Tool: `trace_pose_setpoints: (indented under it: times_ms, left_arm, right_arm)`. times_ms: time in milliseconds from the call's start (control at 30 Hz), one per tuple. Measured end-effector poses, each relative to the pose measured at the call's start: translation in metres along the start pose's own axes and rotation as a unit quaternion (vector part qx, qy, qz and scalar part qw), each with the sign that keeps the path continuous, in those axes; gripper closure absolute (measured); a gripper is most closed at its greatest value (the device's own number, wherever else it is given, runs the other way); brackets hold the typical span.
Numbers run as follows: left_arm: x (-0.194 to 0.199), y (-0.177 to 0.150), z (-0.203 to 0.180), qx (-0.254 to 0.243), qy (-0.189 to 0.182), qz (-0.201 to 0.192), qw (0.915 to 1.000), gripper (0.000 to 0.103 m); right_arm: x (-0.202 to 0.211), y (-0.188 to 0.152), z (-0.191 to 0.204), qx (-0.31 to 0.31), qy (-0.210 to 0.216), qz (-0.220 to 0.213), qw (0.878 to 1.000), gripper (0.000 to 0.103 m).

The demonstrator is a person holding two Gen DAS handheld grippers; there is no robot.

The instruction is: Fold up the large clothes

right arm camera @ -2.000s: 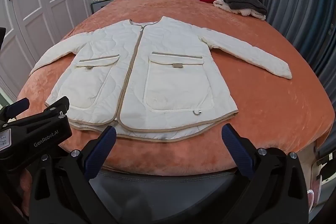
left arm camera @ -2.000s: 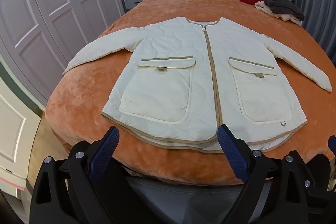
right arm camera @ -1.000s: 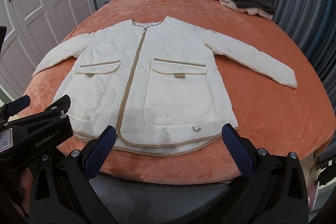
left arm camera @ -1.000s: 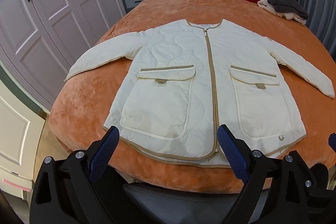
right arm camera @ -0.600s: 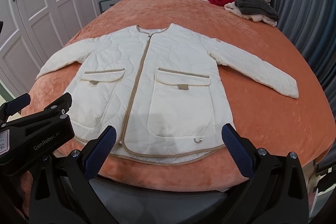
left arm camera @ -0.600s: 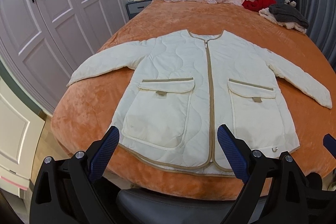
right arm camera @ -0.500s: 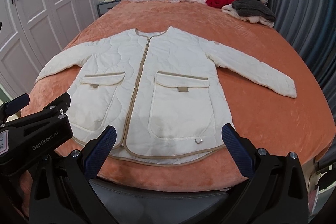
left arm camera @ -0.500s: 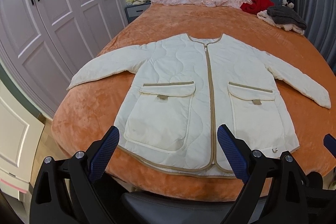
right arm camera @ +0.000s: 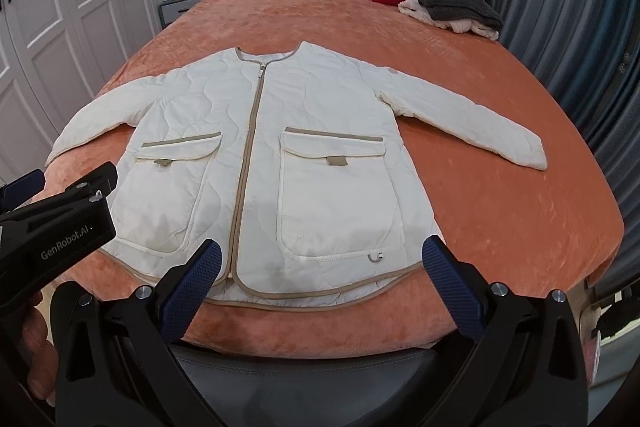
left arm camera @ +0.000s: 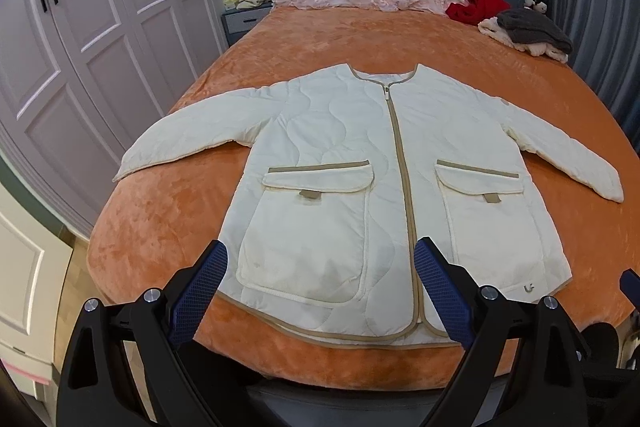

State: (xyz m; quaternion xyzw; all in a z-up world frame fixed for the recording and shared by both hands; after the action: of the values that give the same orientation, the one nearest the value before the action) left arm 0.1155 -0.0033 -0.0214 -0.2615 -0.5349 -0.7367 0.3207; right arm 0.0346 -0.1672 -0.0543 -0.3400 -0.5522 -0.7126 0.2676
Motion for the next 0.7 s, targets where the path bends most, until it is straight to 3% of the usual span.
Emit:
trace_pose_setpoints:
  times_ms: [700]
  left_arm:
    - [0.015, -0.010, 0.003, 0.031, 0.027, 0.002, 0.9991, 0.011]
  right_arm:
    - [0.012, 0.002, -0.010, 0.021, 0.023, -0.015, 0.999, 0.005]
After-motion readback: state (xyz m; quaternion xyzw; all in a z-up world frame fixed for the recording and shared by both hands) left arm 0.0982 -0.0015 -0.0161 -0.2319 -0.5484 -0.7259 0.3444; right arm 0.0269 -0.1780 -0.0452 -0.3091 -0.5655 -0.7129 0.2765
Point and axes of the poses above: each gripper's, at about its wrist camera, not at the fingertips, and x roughly against the way its jaws point, z to its left, y to its top, the point moved 9 cm from there along -x, roughly the way its jaws point, and after that the axes turned 15 degrees about y, right-handed, at the moved point
